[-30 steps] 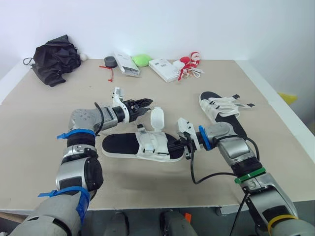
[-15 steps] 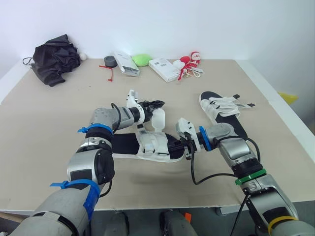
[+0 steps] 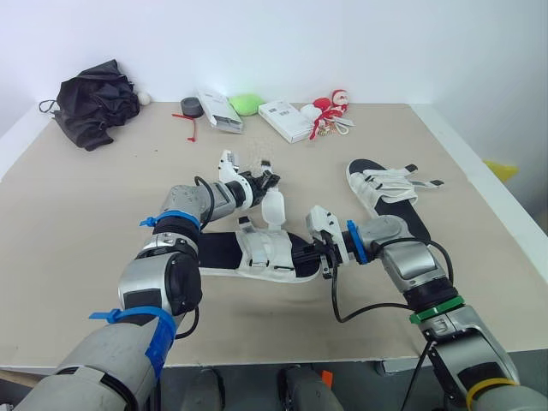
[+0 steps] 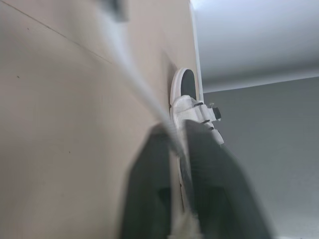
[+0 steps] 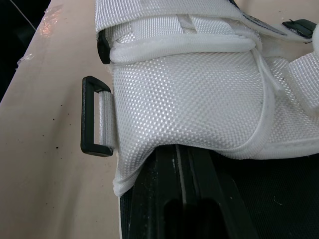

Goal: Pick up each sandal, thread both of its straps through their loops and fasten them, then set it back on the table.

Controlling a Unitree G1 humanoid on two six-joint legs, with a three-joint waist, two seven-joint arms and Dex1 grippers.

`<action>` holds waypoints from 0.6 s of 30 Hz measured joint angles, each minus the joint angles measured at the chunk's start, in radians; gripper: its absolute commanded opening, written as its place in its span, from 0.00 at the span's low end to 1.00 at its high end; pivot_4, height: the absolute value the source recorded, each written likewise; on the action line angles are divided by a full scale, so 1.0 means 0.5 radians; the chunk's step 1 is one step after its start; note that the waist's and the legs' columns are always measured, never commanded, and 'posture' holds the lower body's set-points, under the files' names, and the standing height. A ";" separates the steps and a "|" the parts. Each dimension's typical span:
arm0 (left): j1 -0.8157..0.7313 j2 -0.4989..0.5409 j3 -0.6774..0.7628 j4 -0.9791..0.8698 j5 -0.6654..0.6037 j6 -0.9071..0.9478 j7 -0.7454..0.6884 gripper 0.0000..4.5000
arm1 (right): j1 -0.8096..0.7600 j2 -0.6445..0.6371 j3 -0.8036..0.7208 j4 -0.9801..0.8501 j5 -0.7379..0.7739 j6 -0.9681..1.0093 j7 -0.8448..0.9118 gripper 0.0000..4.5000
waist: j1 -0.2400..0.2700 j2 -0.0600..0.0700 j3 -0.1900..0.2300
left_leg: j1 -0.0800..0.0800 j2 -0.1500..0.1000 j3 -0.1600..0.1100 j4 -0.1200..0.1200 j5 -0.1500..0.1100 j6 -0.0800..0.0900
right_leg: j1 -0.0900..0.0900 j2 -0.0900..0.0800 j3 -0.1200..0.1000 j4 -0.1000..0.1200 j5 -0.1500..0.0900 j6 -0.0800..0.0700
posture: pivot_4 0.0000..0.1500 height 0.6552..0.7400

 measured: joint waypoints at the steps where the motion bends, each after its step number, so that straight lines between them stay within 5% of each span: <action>1: 0.000 0.000 0.011 0.003 0.000 -0.003 -0.016 0.02 | 0.000 0.000 -0.001 0.001 0.001 0.000 0.000 0.00 | 0.000 0.000 0.000 | 0.000 0.000 0.000 0.000 0.000 0.000 | 0.000 0.000 0.000 0.000 0.000 0.000 | 1.00 1.00; 9: 0.045 -0.024 -0.146 -0.247 0.051 0.045 -0.287 0.02 | -0.003 0.001 -0.005 0.004 0.002 -0.001 -0.001 0.00 | -0.002 0.000 0.000 | 0.000 0.000 0.000 0.000 0.001 -0.002 | 0.000 0.000 0.000 0.000 0.000 0.000 | 1.00 1.00; 14: 0.477 -0.052 -0.494 -1.148 0.041 0.077 -0.704 0.02 | -0.001 0.004 -0.002 -0.003 0.008 -0.001 -0.006 0.00 | -0.008 0.003 0.000 | 0.001 0.001 0.001 -0.003 0.001 -0.008 | -0.002 0.001 0.004 0.001 0.000 0.000 | 1.00 1.00; 18: 0.978 0.135 -0.792 -1.842 0.083 -0.069 -1.077 0.02 | 0.014 0.001 -0.015 -0.007 0.018 0.008 -0.014 0.00 | -0.002 0.004 0.000 | 0.004 0.001 0.001 -0.002 0.000 -0.014 | 0.000 0.001 0.006 0.005 -0.003 -0.001 | 1.00 1.00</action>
